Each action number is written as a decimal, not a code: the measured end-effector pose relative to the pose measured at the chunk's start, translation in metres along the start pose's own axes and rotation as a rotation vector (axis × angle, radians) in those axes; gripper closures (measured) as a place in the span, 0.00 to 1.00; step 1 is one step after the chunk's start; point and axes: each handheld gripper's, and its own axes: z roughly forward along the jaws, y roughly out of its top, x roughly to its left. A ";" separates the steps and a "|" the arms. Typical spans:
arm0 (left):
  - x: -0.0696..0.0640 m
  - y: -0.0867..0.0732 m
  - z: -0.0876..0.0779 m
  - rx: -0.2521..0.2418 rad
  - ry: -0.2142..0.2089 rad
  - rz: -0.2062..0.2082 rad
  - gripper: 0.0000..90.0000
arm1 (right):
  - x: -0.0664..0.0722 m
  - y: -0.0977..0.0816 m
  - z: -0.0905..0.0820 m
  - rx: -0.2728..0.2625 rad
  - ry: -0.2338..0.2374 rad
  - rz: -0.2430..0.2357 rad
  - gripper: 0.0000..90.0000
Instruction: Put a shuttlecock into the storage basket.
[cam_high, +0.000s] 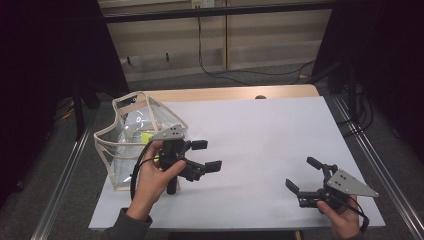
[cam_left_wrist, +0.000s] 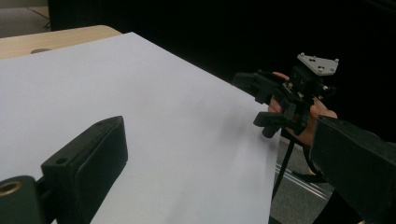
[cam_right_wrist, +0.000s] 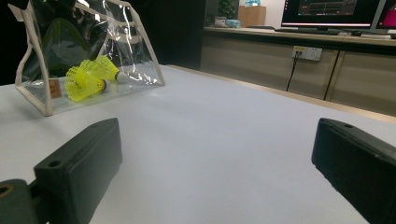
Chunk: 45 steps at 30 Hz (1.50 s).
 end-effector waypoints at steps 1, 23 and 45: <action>0.000 -0.001 0.000 0.001 -0.003 -0.002 0.05 | 0.000 0.000 0.000 0.001 -0.001 -0.001 0.02; 0.006 -0.041 0.001 -0.003 -0.060 0.015 0.04 | 0.001 0.000 0.001 0.005 0.002 -0.002 0.02; 0.010 -0.061 -0.002 -0.015 -0.087 0.036 0.04 | 0.001 0.000 0.001 0.005 0.000 0.000 0.02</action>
